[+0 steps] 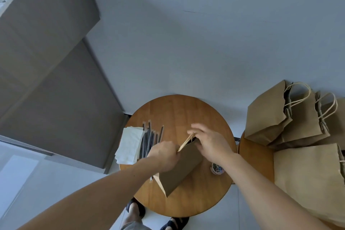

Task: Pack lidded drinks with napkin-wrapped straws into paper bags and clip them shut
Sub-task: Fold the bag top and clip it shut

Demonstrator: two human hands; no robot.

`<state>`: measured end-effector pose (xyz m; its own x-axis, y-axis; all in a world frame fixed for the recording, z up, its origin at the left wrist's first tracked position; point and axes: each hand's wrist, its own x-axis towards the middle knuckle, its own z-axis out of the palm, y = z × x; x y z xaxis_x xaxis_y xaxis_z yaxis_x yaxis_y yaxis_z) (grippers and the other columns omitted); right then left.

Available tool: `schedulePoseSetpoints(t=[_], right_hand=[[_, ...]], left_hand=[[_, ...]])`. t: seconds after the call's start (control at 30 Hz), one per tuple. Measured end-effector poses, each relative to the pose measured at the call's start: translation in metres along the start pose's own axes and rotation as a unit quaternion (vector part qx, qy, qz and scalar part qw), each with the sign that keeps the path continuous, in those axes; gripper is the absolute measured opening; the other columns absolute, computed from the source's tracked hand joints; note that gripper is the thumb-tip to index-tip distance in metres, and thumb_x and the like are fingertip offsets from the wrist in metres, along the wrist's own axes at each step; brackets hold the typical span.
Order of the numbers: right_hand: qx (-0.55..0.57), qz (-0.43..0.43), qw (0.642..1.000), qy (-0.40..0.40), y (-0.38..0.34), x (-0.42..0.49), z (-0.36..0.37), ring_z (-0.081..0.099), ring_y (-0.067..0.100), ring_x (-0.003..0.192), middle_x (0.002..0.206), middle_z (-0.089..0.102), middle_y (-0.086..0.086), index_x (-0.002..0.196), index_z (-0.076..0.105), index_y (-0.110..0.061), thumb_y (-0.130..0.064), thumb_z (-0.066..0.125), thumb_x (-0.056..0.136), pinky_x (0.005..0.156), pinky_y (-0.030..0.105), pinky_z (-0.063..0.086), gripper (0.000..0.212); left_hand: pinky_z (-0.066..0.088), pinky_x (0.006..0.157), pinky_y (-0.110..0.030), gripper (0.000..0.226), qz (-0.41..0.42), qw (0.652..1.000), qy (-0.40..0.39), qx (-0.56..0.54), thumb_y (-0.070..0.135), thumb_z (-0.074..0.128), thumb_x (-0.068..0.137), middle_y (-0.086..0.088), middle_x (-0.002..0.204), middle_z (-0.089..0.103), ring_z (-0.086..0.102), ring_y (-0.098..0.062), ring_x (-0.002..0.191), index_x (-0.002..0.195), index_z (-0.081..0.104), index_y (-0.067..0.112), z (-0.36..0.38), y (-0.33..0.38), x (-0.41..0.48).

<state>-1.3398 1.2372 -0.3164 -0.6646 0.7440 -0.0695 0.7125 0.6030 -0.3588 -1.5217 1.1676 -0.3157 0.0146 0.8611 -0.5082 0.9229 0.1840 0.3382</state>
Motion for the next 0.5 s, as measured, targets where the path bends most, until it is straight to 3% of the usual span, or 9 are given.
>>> schedulePoseSetpoints(t=[0.07, 0.17, 0.27, 0.37, 0.5], right_hand=[[-0.028, 0.005, 1.0, -0.009, 0.005, 0.003, -0.002, 0.065, 0.013, 0.092, 0.111, 0.065, -0.01, 0.108, 0.07, -0.024, -0.025, 0.061, 0.093, 0.075, 0.032, 0.052, 0.018], [0.0, 0.034, 0.999, 0.025, 0.011, 0.0, 0.001, 0.062, 0.011, 0.079, 0.089, 0.066, -0.011, 0.097, 0.072, -0.025, -0.031, 0.063, 0.092, 0.066, 0.031, 0.051, 0.011], [0.011, 0.063, 0.996, 0.055, 0.018, -0.003, 0.008, 0.06, 0.014, 0.076, 0.084, 0.066, -0.008, 0.091, 0.071, -0.021, -0.03, 0.065, 0.091, 0.064, 0.032, 0.05, 0.011], [0.021, 0.088, 0.995, 0.046, 0.02, -0.003, 0.013, 0.059, 0.017, 0.079, 0.084, 0.065, -0.004, 0.088, 0.069, -0.016, -0.031, 0.063, 0.093, 0.067, 0.035, 0.048, 0.016], [0.081, 0.078, 0.988, 0.104, 0.028, -0.005, 0.006, 0.062, 0.014, 0.078, 0.094, 0.067, -0.007, 0.097, 0.07, -0.016, -0.024, 0.064, 0.093, 0.065, 0.027, 0.047, 0.011]], left_hand=[[0.037, 0.052, -0.028, 0.035, 0.02, 0.999, -0.01, 0.03, 0.029, 0.043, 0.097, 0.005, 0.063, 0.049, 0.052, -0.017, 0.059, 0.062, 0.043, 0.023, -0.012, -0.004, 0.008], [0.035, 0.051, -0.029, 0.037, 0.041, 0.998, -0.015, 0.038, 0.032, 0.045, 0.098, 0.004, 0.062, 0.048, 0.052, -0.019, 0.059, 0.061, 0.043, 0.023, -0.021, -0.009, 0.023], [0.034, 0.05, -0.029, 0.032, 0.046, 0.998, 0.009, 0.032, 0.034, 0.05, 0.094, 0.006, 0.061, 0.049, 0.054, -0.019, 0.062, 0.063, 0.047, 0.024, -0.021, -0.011, 0.034], [0.031, 0.047, -0.024, 0.015, 0.028, 0.998, 0.055, -0.01, 0.036, 0.056, 0.09, 0.014, 0.062, 0.05, 0.049, -0.005, 0.057, 0.075, 0.055, 0.031, -0.018, -0.012, 0.039], [0.039, 0.052, -0.026, 0.005, 0.03, 0.992, 0.105, -0.067, 0.034, 0.06, 0.085, 0.009, 0.073, 0.064, 0.06, -0.013, 0.068, 0.086, 0.061, 0.029, -0.008, -0.016, 0.041]])
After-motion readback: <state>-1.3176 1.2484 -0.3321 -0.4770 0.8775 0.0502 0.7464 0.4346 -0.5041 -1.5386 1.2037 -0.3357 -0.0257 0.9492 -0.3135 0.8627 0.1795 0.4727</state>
